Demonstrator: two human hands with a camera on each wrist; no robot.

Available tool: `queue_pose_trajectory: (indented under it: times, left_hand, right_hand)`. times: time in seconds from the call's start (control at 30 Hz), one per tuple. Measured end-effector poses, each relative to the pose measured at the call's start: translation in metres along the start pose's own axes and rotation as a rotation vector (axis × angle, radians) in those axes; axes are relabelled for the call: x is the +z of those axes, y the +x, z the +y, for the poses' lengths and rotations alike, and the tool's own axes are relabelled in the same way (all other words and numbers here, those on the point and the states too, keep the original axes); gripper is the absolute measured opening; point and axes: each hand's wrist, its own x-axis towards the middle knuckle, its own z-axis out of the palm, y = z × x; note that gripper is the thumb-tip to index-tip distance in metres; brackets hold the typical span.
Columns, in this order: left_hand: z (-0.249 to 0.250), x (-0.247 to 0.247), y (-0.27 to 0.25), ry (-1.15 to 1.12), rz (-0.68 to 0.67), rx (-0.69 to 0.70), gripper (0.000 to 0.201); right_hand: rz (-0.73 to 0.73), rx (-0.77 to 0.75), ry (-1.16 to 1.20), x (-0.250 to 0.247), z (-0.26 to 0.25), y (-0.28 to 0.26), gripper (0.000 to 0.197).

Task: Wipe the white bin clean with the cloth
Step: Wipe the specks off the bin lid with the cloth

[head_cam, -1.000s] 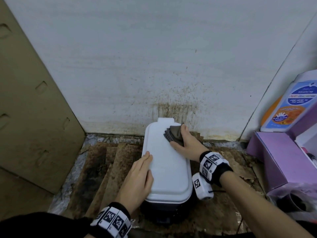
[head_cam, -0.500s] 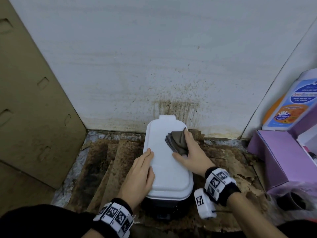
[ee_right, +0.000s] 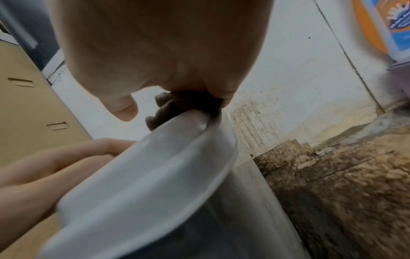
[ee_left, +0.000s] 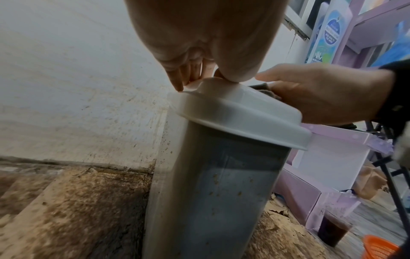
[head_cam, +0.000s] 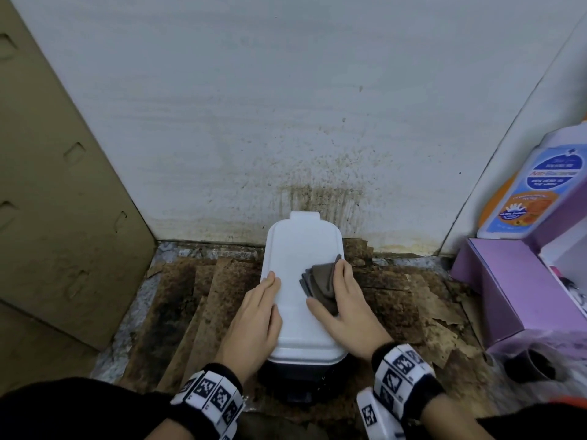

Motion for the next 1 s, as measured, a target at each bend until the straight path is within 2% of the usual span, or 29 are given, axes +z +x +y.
queue_pose_trajectory:
  times: [0.13, 0.23, 0.5, 0.67, 0.8, 1.0]
  left_hand:
    - [0.002, 0.000, 0.000, 0.002, -0.001, 0.000, 0.051]
    - [0.001, 0.000, 0.000, -0.002, 0.006, -0.002, 0.051]
    - [0.000, 0.003, -0.001, 0.000, 0.023, -0.004, 0.050]
    - [0.000, 0.005, -0.002, 0.009, 0.048, 0.004, 0.049]
    - [0.001, 0.005, -0.001, 0.005, 0.039, -0.014, 0.050]
    - [0.001, 0.003, -0.002, -0.013, 0.025, -0.011, 0.050]
  right_hand:
    - [-0.045, 0.016, 0.020, -0.017, 0.001, 0.037, 0.093]
    - [-0.050, 0.011, -0.093, -0.018, 0.006, 0.044, 0.086]
    - [0.112, -0.039, -0.115, 0.013, 0.006, -0.009, 0.075]
    - [0.301, -0.005, -0.112, 0.054, -0.005, -0.059, 0.070]
    - [0.435, 0.026, -0.201, 0.085, -0.011, -0.073, 0.070]
    - [0.429, -0.026, -0.301, 0.081, 0.005, -0.069, 0.074]
